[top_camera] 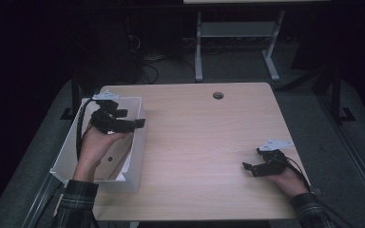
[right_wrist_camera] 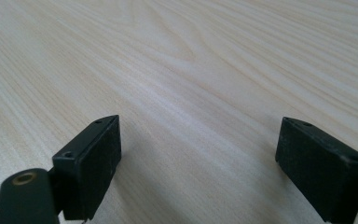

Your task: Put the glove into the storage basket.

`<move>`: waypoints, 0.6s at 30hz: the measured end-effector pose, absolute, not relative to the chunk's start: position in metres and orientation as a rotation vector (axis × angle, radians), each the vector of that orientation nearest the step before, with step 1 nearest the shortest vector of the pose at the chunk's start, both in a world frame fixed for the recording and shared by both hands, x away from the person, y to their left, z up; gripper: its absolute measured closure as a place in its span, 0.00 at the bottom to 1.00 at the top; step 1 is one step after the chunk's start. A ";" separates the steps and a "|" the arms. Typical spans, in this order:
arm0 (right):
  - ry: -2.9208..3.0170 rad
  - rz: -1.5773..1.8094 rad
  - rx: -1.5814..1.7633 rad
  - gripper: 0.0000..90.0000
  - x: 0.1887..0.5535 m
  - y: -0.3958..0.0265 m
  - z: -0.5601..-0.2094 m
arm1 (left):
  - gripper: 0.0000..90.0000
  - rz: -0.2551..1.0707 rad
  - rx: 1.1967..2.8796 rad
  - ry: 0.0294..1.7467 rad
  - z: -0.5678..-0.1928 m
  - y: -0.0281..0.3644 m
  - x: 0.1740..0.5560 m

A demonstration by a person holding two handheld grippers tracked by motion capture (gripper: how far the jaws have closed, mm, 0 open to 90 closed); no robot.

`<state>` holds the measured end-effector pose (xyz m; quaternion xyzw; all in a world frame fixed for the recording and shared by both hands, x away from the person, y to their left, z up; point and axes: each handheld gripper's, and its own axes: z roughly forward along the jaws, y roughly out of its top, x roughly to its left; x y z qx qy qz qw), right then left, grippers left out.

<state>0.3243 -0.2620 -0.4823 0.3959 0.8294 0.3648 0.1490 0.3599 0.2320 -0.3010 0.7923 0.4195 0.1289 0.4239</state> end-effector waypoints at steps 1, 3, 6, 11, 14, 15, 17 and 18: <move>2.383 1.050 1.138 0.15 0.324 -0.262 -0.482 | 0.17 0.313 1.979 1.043 -0.300 0.225 0.359; 2.384 1.051 1.137 0.15 0.324 -0.262 -0.482 | 0.17 0.301 1.986 1.017 -0.299 0.214 0.358; 2.388 1.044 1.131 0.15 0.324 -0.262 -0.482 | 0.17 0.288 2.009 0.990 -0.302 0.193 0.356; 2.389 1.044 1.128 0.15 0.324 -0.262 -0.482 | 0.17 0.261 2.047 0.928 -0.310 0.160 0.351; 2.390 1.044 1.126 0.15 0.324 -0.262 -0.482 | 0.17 0.247 2.076 0.893 -0.319 0.139 0.348; 2.390 1.044 1.126 0.15 0.324 -0.262 -0.482 | 0.17 0.234 2.083 0.885 -0.323 0.133 0.348; 2.392 1.044 1.123 0.15 0.324 -0.262 -0.482 | 0.17 0.218 2.106 0.866 -0.332 0.122 0.347; 2.393 1.044 1.121 0.15 0.324 -0.262 -0.482 | 0.17 0.216 2.113 0.862 -0.336 0.117 0.346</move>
